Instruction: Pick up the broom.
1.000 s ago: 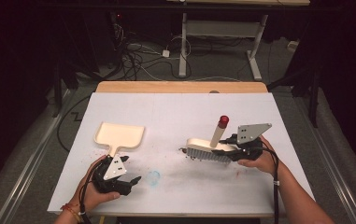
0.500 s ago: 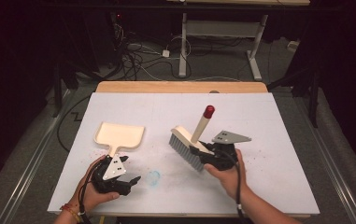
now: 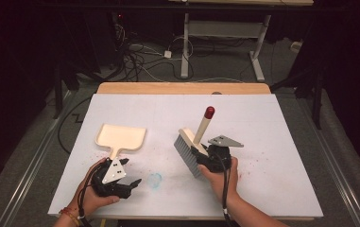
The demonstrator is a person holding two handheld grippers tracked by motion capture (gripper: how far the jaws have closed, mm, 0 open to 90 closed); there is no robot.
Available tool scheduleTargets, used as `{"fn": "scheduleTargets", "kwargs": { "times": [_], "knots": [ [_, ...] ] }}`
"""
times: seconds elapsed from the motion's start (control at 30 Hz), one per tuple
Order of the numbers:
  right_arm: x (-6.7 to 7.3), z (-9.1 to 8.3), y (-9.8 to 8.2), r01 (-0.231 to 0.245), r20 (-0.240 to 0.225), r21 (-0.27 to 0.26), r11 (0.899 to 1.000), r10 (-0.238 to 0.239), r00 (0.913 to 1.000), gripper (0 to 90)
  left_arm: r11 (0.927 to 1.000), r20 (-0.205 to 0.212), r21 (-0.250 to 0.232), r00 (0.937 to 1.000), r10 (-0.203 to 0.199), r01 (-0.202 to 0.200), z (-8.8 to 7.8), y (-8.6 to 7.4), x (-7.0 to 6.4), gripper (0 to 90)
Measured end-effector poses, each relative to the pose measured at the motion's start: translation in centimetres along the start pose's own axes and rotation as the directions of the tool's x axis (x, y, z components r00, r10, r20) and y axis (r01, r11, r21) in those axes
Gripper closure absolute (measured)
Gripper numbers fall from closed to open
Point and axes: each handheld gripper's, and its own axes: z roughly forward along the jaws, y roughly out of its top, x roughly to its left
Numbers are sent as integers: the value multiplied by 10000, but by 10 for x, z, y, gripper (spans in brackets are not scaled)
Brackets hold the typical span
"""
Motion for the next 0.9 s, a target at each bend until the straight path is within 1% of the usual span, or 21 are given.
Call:
{"fn": "scheduleTargets", "kwargs": {
  "times": [0.13,0.23,0.3,0.33,0.4,0.47,0.5,0.53,0.57,0.6,0.63,0.7,0.73,0.77,0.8,0.9],
  "knots": [
    [-10,-12,1,-58,304,-87,9999,61,9995,674,10000,6,38,10000,44,-44,0,1,0,196],
    [-16,-18,0,-224,534,-175,9996,233,9983,674,10000,28,84,10000,51,-51,1,1,-1,196],
    [-17,-19,0,-294,368,-153,9994,300,9989,674,9999,58,86,10000,66,-66,1,1,-1,197],
    [-16,-20,0,-254,308,-157,9996,258,9992,675,9999,64,92,9999,87,-88,2,1,-1,196],
    [-14,-20,1,-152,60,-199,9997,153,9999,674,9999,69,100,9999,115,-115,2,1,-1,196],
    [-13,-26,8,75,-143,-434,9990,-81,9999,675,9999,66,106,9999,96,-97,1,1,-1,197],
    [-13,-26,8,75,-143,-434,9990,-81,9999,675,9999,55,97,9999,96,-97,1,1,-1,197],
    [-14,-30,11,204,-169,-538,9983,-214,9996,675,9999,48,75,10000,69,-70,1,1,-1,196],
    [-16,-33,14,407,-53,-623,9972,-412,9991,674,10000,39,72,10000,63,-63,1,0,-1,196],
    [-21,-41,19,783,188,-834,9934,-770,9969,675,10000,43,71,10000,60,-60,0,0,0,197],
    [-21,-41,19,783,188,-834,9934,-770,9969,675,10000,52,74,10000,62,-62,1,0,0,197],
    [-29,-47,23,1096,564,-910,9898,-1047,9929,675,9999,49,106,10000,82,-83,1,0,-1,196],
    [-33,-50,24,1154,810,-934,9889,-1080,9908,675,10000,47,77,10000,54,-55,1,0,-1,196],
    [-38,-51,24,1284,992,-888,9877,-1195,9879,675,10000,55,70,10000,55,-56,1,1,-1,196],
    [-42,-51,24,1492,1165,-734,9861,-1401,9833,674,9999,50,83,10000,71,-71,1,1,-1,196],
    [-53,-49,21,1737,1760,-447,9838,-1634,9707,675,9999,55,111,10000,80,-81,2,1,-1,196]
  ]
}}
